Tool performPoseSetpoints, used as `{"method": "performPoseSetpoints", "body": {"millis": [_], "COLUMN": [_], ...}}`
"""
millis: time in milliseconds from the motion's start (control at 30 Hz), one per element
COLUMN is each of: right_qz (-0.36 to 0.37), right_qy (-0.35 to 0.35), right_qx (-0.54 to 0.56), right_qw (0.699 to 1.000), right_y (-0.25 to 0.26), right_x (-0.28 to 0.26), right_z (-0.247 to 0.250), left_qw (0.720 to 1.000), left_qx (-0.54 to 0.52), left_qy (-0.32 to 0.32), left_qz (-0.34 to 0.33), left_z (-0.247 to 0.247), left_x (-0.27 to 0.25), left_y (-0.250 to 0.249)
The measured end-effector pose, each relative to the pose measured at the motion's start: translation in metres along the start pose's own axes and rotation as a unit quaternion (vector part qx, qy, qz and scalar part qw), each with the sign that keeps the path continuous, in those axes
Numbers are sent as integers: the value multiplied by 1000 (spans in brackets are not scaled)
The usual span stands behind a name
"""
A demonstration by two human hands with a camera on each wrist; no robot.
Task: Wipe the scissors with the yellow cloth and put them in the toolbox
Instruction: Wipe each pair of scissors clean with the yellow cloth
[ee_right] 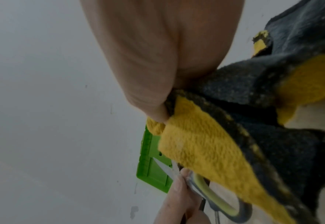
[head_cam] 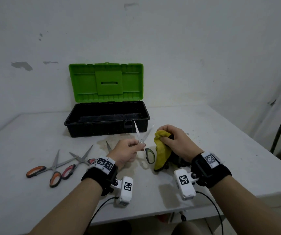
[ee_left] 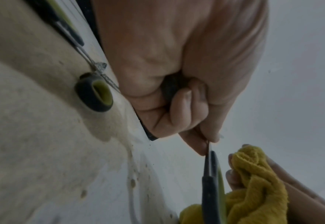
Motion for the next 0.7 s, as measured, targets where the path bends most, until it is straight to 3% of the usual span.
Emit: {"method": "performPoseSetpoints", "body": {"millis": [367, 567, 700], "right_qz": [17, 53, 131], "right_qy": [-163, -89, -85], "right_qx": [111, -86, -176], "right_qw": [980, 991, 972], "right_y": [14, 10, 17], "right_x": [8, 15, 13], "right_z": [23, 8, -19], "left_qw": [997, 998, 998], "left_qx": [-70, -66, -63], "left_qy": [-9, -5, 10], "left_qz": [7, 13, 4], "left_z": [4, 1, -7], "left_x": [5, 7, 8], "left_y": [7, 7, 5]}}
Point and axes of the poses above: each hand's wrist, its own x-axis towards the middle knuckle, its own z-axis out of the back of the hand, y = z × x, the point moved 4 cm from there along x, towards the middle knuckle
